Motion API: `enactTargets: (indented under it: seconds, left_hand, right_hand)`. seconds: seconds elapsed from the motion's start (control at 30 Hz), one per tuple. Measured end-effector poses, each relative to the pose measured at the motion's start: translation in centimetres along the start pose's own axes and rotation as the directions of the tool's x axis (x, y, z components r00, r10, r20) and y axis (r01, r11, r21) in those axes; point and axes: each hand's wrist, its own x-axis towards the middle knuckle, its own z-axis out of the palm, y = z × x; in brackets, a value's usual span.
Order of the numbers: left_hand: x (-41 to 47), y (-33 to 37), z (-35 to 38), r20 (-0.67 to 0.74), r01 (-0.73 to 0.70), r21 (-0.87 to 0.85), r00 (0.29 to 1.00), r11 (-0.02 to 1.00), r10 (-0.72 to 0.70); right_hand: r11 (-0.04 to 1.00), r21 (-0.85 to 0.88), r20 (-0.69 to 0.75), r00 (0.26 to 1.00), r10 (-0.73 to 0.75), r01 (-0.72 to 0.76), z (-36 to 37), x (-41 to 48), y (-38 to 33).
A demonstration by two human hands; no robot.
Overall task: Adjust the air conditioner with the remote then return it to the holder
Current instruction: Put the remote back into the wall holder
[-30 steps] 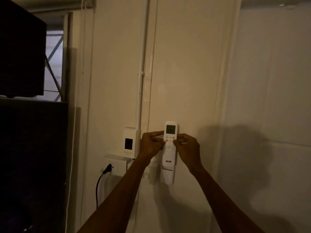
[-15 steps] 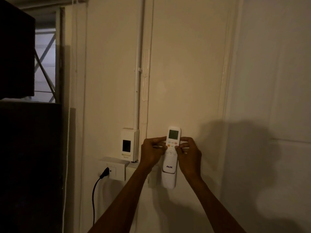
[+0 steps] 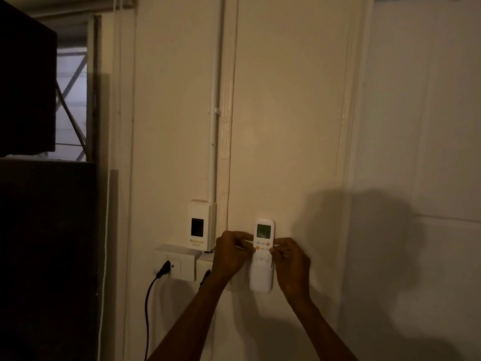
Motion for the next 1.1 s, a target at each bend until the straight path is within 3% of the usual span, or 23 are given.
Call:
enactTargets:
  seconds: [0.1,0.27,0.47,0.6,0.7,0.87,1.0,1.1]
  left_hand:
    - [0.0,-0.4,0.1,-0.008,0.005,0.107,1.0,0.994,-0.004]
    - [-0.6,-0.1,-0.1,0.123,-0.016,0.309,0.992,0.951,-0.023]
    - [-1.6,1.7,-1.8,0.244,0.0,0.382,0.965,0.924,-0.1]
    - [-3.1,2.7,-3.5,0.248,-0.01,0.414,0.963,0.91,-0.102]
    - [-4.5,3.7,-5.4,0.212,-0.003,0.444,0.972,0.896,-0.102]
    - [-7.2,5.0,-8.7,0.248,-0.066,0.583,0.963,0.81,-0.1]
    - [-9.2,6.8,-11.1,0.282,-0.139,0.633,0.958,0.762,-0.059]
    - [-10.2,9.1,-12.7,0.273,-0.179,0.645,0.962,0.743,-0.005]
  right_hand:
    - [0.999,-0.042,-0.023,1.0,-0.005,0.004,0.1,0.1,0.1]
    - [0.988,-0.153,-0.029,0.999,0.022,-0.026,-0.1,0.1,0.6]
    - [0.97,-0.232,0.006,0.997,0.072,-0.069,-1.0,-0.2,-0.6]
    - [0.963,-0.236,-0.005,0.991,0.133,-0.131,-2.1,-0.8,-1.7]
    - [0.947,-0.315,0.006,0.997,0.076,-0.07,-3.5,-2.3,-3.9]
    - [0.798,-0.589,0.197,0.98,-0.009,0.126,-7.0,-4.0,-7.0]
    - [0.69,-0.713,0.263,0.96,0.095,0.127,-9.7,-5.4,-10.1]
    - [0.655,-0.738,0.283,0.956,0.082,0.162,-11.3,-6.4,-12.1]
